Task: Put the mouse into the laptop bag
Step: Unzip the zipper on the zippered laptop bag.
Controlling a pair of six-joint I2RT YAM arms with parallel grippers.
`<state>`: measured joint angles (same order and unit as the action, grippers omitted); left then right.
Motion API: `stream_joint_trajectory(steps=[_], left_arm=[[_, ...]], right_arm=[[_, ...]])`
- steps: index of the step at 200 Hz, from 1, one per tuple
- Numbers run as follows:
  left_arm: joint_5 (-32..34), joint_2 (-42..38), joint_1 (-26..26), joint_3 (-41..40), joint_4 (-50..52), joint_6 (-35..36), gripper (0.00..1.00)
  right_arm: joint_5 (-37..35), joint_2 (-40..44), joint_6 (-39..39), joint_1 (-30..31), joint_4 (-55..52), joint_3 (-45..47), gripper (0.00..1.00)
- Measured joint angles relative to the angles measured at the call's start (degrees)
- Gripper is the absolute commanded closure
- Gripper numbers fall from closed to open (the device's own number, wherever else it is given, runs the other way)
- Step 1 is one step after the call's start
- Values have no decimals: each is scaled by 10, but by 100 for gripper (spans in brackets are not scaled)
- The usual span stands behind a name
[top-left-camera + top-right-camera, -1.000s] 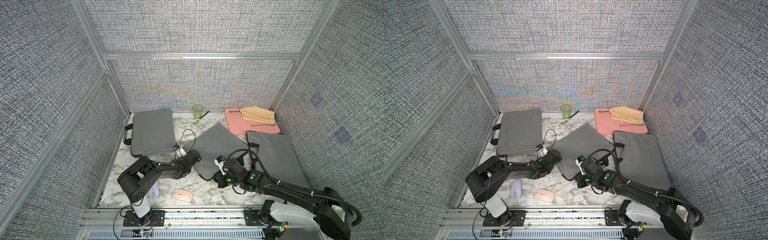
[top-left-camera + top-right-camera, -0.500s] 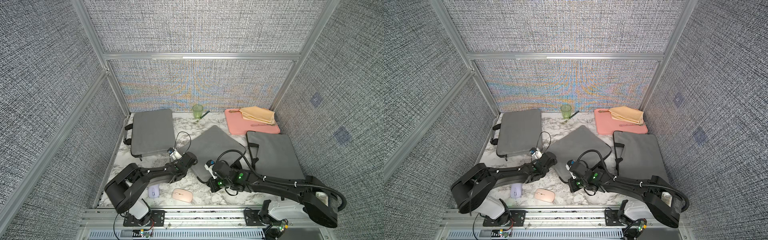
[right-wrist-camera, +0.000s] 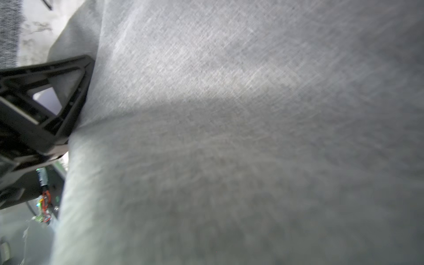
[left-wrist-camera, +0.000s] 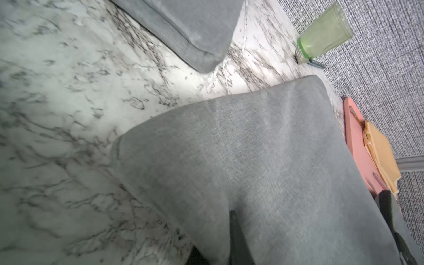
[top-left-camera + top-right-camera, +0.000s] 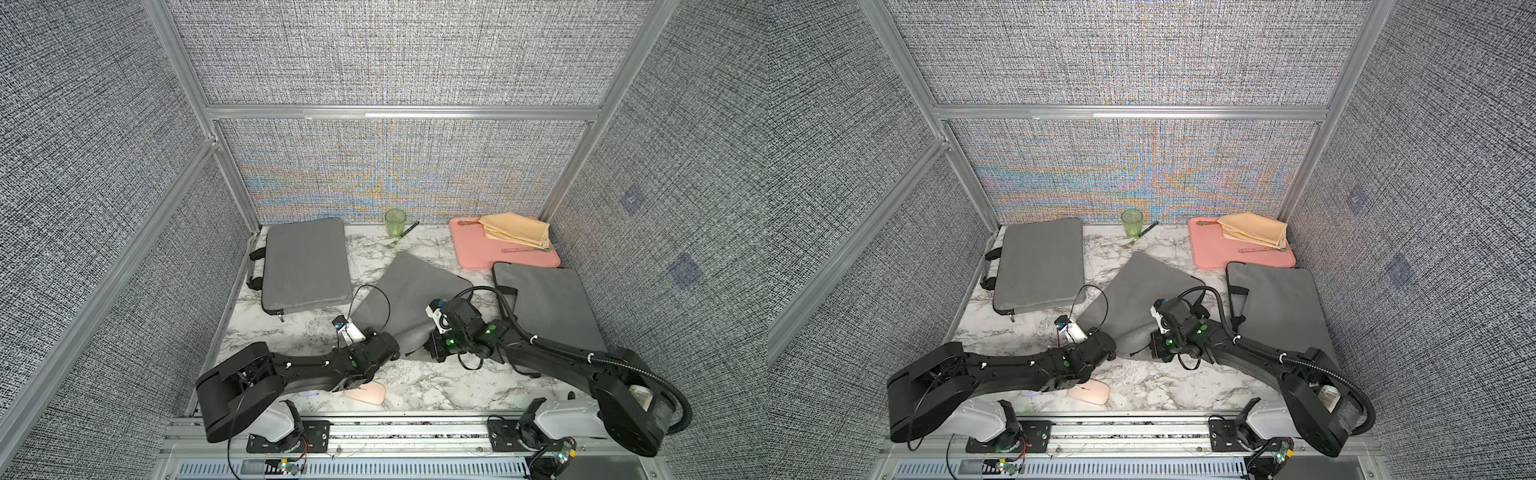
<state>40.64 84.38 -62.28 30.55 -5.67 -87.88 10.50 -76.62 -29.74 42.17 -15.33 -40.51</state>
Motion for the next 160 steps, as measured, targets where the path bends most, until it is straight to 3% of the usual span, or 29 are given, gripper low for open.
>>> stream_joint_trajectory(steps=[10, 25, 45, 61, 77, 92, 105, 129, 160], left_arm=[[-15, 13, -10, 7, -8, 7, 41], [-38, 28, -24, 19, -35, 14, 31], [-63, 53, -37, 35, -73, 26, 23], [-81, 78, -43, 47, -106, 32, 23], [-93, 106, -44, 55, -133, 40, 33], [-99, 129, -44, 58, -161, 48, 59], [-92, 149, -44, 62, -182, 53, 73], [-74, 175, -45, 81, -198, 59, 84], [-63, 198, -45, 119, -186, 70, 88]], right_arm=[[-18, 5, 0, -6, -18, -3, 100], [-45, 19, -2, -15, -37, -4, 100], [-73, 52, -8, -25, -62, -3, 100], [-82, 78, -14, -28, -78, 3, 100], [-79, 97, -22, -24, -87, 21, 100], [-74, 114, -33, -16, -91, 43, 100], [-70, 131, -42, -1, -98, 61, 100], [-68, 165, -52, 29, -111, 87, 100], [-71, 172, -64, 72, -115, 90, 100]])
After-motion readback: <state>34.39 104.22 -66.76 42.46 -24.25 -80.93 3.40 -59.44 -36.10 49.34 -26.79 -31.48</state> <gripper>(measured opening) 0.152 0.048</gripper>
